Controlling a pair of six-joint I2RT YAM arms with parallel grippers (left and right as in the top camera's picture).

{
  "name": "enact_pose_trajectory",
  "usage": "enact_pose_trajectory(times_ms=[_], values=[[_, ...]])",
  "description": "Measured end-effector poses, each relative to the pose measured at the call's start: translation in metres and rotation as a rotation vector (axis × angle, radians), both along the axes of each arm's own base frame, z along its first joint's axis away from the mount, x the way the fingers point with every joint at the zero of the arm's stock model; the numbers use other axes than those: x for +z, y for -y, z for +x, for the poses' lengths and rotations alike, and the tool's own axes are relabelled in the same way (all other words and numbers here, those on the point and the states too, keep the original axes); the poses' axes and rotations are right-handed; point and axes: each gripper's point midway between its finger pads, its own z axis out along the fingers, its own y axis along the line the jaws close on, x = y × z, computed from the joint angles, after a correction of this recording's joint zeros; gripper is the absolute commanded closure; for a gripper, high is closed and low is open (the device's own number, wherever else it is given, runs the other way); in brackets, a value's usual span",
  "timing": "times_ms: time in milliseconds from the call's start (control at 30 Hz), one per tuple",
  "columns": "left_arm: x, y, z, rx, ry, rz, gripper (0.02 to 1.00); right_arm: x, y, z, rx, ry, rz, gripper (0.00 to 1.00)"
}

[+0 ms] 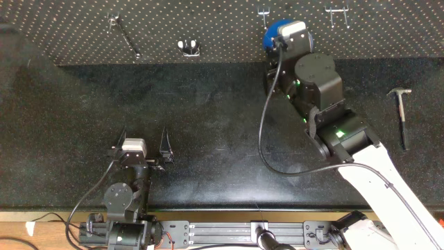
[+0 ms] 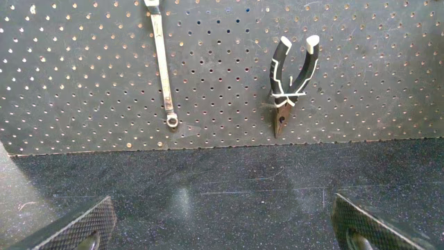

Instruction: Place Tools Onto Pegboard

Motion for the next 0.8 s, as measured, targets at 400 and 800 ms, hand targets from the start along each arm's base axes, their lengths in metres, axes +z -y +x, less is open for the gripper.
enact_pose_trajectory(times_ms=[400, 800], values=[[0.000, 0.000, 0.000, 0.000, 0.000, 0.000, 0.023, -0.049, -0.042, 0.070, 0.009, 0.134, -0.128, 0.925], [0.000, 0.000, 0.000, 0.000, 0.000, 0.000, 0.023, -0.059, -0.041, 0.074, -0.001, 0.124, -0.151, 0.735]])
